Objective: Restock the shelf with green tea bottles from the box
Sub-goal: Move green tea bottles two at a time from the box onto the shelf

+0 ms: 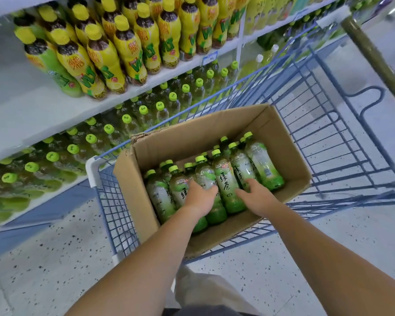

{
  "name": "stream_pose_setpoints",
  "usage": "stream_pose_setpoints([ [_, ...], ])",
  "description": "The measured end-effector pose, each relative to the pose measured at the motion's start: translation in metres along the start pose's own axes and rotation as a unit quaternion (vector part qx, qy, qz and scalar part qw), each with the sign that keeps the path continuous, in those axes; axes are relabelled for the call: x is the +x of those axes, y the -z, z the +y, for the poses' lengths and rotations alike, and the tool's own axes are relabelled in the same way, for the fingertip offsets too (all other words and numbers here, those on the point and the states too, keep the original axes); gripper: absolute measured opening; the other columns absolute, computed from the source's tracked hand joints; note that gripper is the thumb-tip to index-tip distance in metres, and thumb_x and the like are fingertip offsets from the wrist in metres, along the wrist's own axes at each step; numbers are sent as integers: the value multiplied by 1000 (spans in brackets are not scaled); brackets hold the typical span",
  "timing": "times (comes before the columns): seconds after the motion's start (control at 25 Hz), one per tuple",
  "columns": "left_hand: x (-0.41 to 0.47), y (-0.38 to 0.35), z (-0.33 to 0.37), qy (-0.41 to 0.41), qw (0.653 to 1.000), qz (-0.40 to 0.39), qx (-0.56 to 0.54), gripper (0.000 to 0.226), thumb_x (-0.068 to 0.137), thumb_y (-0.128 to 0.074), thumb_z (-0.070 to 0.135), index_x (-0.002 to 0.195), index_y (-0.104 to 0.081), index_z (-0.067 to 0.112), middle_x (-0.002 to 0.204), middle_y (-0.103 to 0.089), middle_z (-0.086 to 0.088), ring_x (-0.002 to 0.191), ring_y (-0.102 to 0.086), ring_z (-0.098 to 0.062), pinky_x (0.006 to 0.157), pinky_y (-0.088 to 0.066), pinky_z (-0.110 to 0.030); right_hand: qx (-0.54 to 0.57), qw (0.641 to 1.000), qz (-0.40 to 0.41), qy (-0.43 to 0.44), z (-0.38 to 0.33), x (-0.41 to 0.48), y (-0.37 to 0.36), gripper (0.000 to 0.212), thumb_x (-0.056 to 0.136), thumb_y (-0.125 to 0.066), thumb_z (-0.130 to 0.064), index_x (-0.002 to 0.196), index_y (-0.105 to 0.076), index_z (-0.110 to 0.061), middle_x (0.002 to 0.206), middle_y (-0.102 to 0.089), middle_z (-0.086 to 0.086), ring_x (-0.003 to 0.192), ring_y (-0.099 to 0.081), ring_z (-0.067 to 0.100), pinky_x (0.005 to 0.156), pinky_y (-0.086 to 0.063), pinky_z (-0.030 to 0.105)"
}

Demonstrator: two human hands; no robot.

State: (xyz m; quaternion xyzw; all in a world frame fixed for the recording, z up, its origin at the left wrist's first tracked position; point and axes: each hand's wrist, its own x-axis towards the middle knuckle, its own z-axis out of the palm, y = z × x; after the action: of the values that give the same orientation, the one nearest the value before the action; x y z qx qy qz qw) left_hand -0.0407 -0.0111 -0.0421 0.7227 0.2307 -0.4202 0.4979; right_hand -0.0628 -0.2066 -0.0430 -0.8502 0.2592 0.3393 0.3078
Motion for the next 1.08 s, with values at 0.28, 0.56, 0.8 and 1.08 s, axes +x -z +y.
stream_pose_setpoints([
  [0.28,38,-37,-2,25,989,57,135,101,86,-77,32,155,-11,-1,157,-28,-19,144,-34,-36,115,-38,-44,-55,998,-33,-9,0,43,-12,77,95,-62,-42,156,-26,-11,133,-55,12,86,-58,14,74,-46,32],
  [0.56,52,-54,-5,38,983,94,150,96,83,-82,24,147,-14,2,146,-42,-18,130,-50,-35,101,-50,-40,-36,998,-49,-22,7,59,-29,73,83,-74,-40,142,-43,-11,125,-59,10,108,-55,28,82,-40,32],
  [0.8,58,-32,-12,32,993,62,91,109,79,-85,26,152,-7,7,130,-52,-11,94,-63,-22,67,-51,-24,-5,999,-40,-25,9,71,-31,57,75,-82,-36,122,-58,-12,113,-64,7,88,-56,19,78,-45,32],
  [1.08,16,-2,-5,-1,1000,14,-1,70,59,-80,34,121,-52,16,111,-66,-3,100,-63,-21,88,-57,-41,157,981,-92,-63,-8,29,-9,96,70,-76,-38,152,-36,-6,147,-47,14,125,-50,30,99,-47,44],
])
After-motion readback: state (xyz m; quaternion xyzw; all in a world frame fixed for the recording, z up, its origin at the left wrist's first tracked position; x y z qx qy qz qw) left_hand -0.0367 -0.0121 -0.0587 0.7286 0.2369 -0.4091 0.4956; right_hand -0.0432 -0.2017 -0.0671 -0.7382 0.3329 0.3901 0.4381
